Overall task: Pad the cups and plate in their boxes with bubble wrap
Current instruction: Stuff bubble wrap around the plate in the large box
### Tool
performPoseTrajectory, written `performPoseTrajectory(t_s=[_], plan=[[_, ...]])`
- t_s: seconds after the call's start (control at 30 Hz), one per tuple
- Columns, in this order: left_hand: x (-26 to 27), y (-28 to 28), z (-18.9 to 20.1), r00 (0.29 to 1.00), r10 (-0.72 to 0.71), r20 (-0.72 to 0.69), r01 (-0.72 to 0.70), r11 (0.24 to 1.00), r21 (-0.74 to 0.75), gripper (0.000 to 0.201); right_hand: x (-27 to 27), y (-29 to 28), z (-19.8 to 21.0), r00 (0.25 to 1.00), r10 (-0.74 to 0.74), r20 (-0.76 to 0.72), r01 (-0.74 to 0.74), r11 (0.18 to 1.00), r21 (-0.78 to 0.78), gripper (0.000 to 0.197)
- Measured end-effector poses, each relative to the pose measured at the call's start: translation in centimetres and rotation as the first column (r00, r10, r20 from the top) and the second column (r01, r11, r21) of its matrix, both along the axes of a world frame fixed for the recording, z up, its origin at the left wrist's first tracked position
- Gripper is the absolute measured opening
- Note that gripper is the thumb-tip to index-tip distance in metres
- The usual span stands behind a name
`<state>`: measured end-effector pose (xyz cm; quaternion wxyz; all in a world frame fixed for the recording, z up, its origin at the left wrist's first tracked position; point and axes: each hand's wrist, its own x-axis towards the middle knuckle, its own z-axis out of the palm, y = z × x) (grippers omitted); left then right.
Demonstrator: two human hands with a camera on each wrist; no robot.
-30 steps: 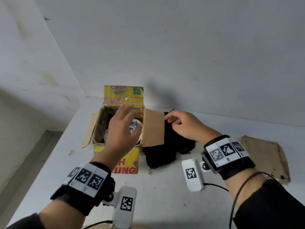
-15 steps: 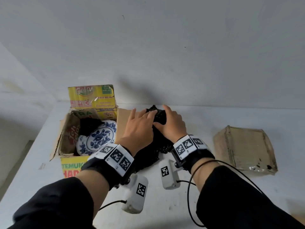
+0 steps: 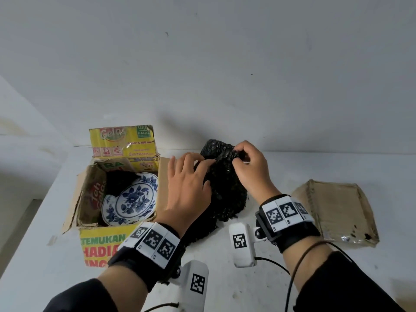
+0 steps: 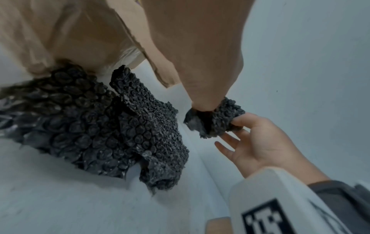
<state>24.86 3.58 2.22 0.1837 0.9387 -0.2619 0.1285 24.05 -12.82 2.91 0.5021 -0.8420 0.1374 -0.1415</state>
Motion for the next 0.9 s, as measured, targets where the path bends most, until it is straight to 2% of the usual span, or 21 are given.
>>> performPoseTrajectory(t_s=[0.2,0.3,0.4,0.5,0.63,0.73,0.83,0.9], plan=[[-0.7,1.6,1.1,0.998,-0.003,-0.055,-0.011,0.97,-0.242,0.04,-0.5,2.3,4.7,0.984,0.044,0.172,-0.045,0.999,0.004,0.03],[-1.2,3.5,2.5,1.0,0.012,-0.016,-0.018,0.925,-0.379,0.034,-0.5,4.7,7.3,0.976,0.092,0.199,-0.096,0.995,0.011,0.03],[-1.1,6.7,4.3,0.999,0.035,-0.011,-0.036,0.865,-0.5,0.029,0.4,8.0,9.3,0.97,0.105,0.218,-0.097,0.994,-0.05,0.028],[-0.2,10.7,5.5,0.994,0.067,-0.087,-0.102,0.855,-0.509,0.033,2.0,11.6,10.4,0.958,0.178,0.227,-0.143,0.976,-0.162,0.017],[1.2,16.2,5.2,0.974,0.028,-0.224,-0.128,0.888,-0.443,0.027,3.8,16.3,10.0,0.939,0.334,0.076,-0.293,0.898,-0.327,0.003],[1.8,19.2,3.4,0.962,0.059,-0.265,-0.169,0.895,-0.413,0.024,4.2,18.9,8.3,0.9,0.428,-0.083,-0.415,0.784,-0.462,0.013],[1.7,21.4,1.6,0.955,0.189,-0.227,-0.264,0.893,-0.365,0.021,4.0,20.5,6.2,0.85,0.469,-0.241,-0.526,0.716,-0.458,0.019],[1.4,22.2,1.1,0.93,0.232,-0.283,-0.339,0.84,-0.425,0.027,3.8,21.1,5.2,0.821,0.452,-0.349,-0.568,0.716,-0.406,0.024]])
